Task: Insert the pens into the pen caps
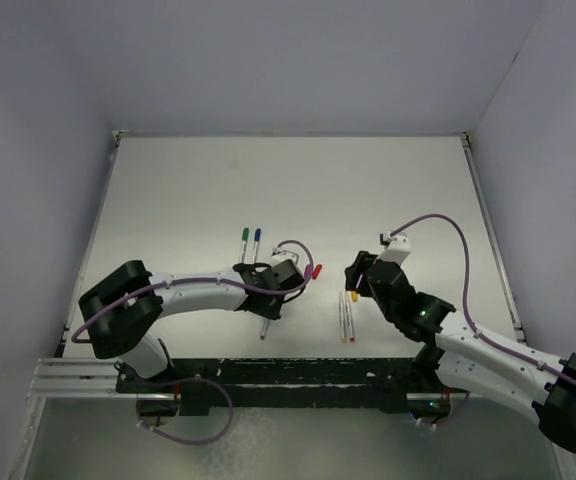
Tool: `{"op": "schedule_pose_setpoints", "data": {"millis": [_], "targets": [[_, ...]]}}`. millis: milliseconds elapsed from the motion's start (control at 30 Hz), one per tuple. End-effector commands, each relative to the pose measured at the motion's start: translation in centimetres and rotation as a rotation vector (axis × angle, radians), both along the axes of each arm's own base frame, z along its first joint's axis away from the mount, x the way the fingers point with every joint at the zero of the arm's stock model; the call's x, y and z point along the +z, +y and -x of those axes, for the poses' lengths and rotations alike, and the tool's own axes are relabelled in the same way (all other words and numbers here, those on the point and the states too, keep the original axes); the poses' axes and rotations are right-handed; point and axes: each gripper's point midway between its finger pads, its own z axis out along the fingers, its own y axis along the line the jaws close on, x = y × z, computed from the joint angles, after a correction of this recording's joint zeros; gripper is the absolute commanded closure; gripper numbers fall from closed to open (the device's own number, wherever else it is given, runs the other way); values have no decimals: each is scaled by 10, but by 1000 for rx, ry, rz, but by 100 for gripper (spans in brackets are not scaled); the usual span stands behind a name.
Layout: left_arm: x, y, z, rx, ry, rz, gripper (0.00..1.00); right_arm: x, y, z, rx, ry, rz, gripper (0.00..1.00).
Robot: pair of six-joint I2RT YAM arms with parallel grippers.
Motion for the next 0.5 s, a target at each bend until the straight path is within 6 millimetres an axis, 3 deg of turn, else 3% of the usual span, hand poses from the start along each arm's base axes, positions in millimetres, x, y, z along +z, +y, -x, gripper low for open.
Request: {"op": "schedule_pose_setpoints", "data": {"millis": [0, 233, 467], "targets": [[-32, 37, 25, -11, 118, -143, 71, 6, 2, -5, -23, -24, -28, 40], [-39, 52, 40, 5, 177, -190, 80, 7, 1, -7, -30, -30, -32, 39], [-45, 61, 59, -3, 242, -201, 100, 11, 4, -9, -23, -35, -28, 39]]}}
